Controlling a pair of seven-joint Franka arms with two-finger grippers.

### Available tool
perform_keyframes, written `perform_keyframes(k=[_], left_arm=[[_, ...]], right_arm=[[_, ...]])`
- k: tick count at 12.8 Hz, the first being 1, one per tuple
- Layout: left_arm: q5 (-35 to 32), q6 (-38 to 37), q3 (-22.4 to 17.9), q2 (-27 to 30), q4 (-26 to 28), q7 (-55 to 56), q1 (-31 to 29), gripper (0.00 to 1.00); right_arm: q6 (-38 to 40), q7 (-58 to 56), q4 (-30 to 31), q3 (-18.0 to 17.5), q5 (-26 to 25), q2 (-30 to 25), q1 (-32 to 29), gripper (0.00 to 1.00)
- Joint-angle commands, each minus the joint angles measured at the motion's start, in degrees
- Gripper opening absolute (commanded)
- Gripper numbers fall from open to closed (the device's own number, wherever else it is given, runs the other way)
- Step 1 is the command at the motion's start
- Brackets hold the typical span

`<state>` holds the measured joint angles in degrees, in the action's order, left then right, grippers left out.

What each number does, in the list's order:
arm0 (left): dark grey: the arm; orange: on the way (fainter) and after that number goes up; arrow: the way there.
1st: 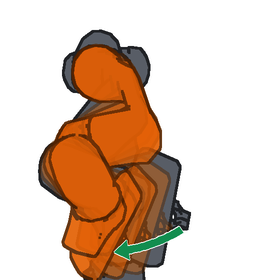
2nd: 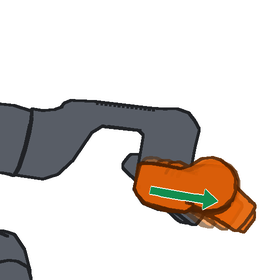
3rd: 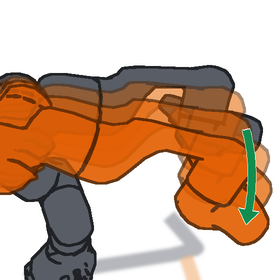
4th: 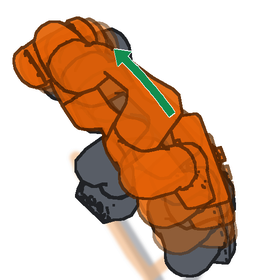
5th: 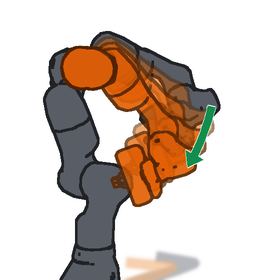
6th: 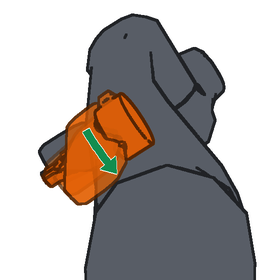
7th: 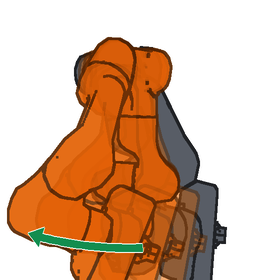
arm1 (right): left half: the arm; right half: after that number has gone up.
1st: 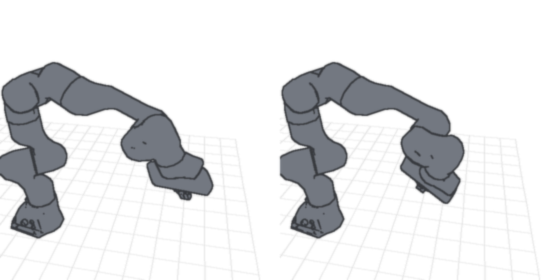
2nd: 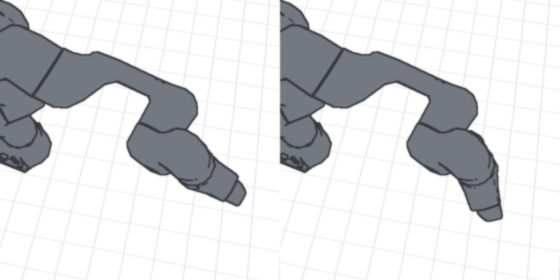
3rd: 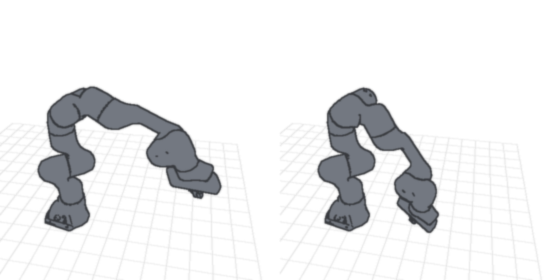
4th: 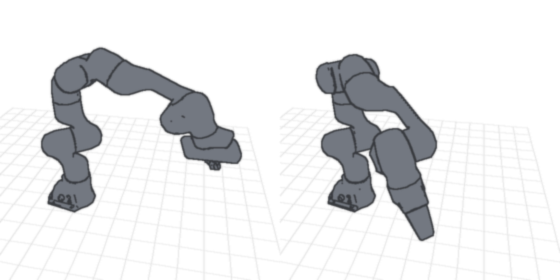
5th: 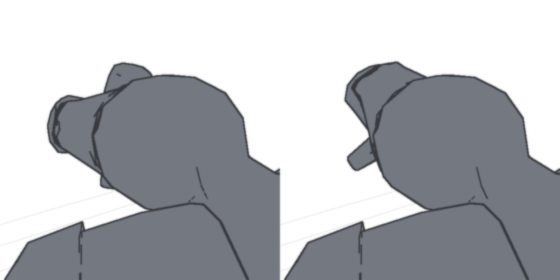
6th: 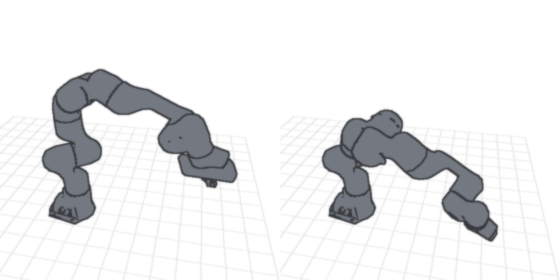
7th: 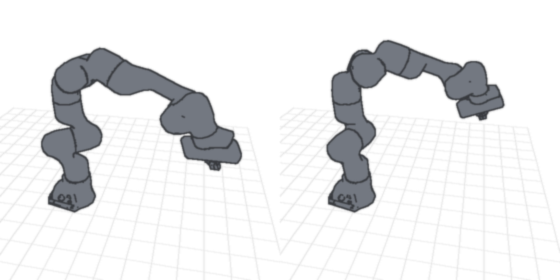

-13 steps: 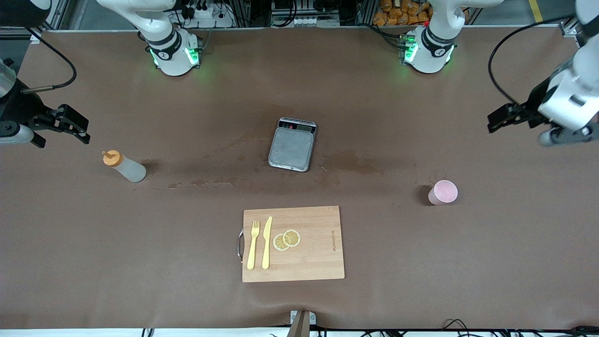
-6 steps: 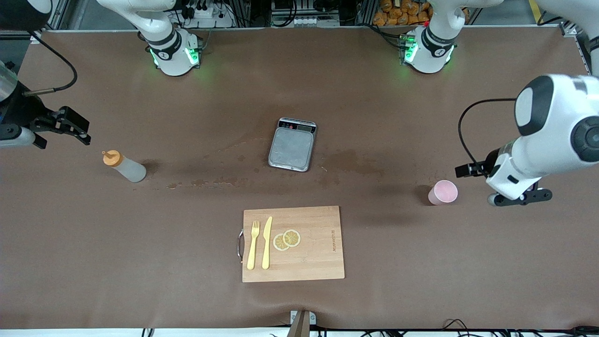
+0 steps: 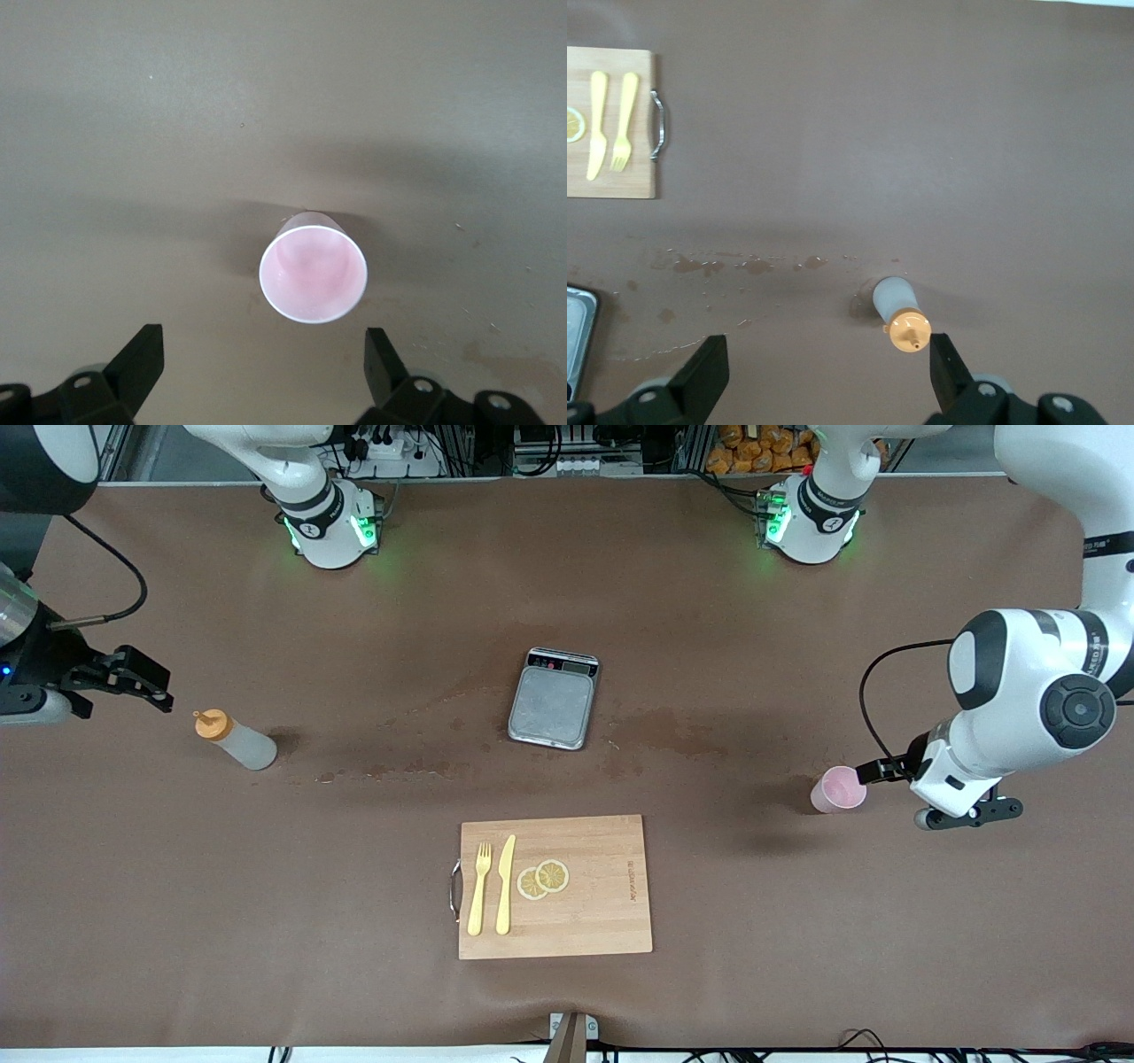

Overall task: Add sauce to pink cup with both arms
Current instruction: 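Reach the left gripper down to the pink cup, then close the left gripper on the pink cup while the right gripper reaches the bottle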

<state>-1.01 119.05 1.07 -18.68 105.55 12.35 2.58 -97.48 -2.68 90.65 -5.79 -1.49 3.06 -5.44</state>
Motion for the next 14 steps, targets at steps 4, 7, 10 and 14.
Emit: perform_keyframes(k=[4, 7, 10, 14], left_arm=[[-1.37, 8.99, 0.33, -2.41, 5.01, -0.58, -1.26, 1.0], [-1.37, 11.11, 0.33, -4.52, 5.55, -0.49, -1.27, 0.96], [-1.37, 11.47, 0.33, -5.48, 5.46, -0.49, -1.53, 0.86], [-0.75, 12.43, 0.33, -7.07, 5.55, 0.12, -1.44, 0.79]], right_arm=[[0.45, 0.57, -0.74, -0.8, 1.57, 4.49, -8.62, 1.0], [2.99, 0.48, -1.26, -0.72, 4.3, 7.39, -12.31, 1.0], [2.65, 0.31, -2.14, -0.72, 4.47, 10.63, -15.3, 1.0], [2.47, -1.37, -4.78, -0.72, 6.4, 14.67, -16.8, 1.0]])
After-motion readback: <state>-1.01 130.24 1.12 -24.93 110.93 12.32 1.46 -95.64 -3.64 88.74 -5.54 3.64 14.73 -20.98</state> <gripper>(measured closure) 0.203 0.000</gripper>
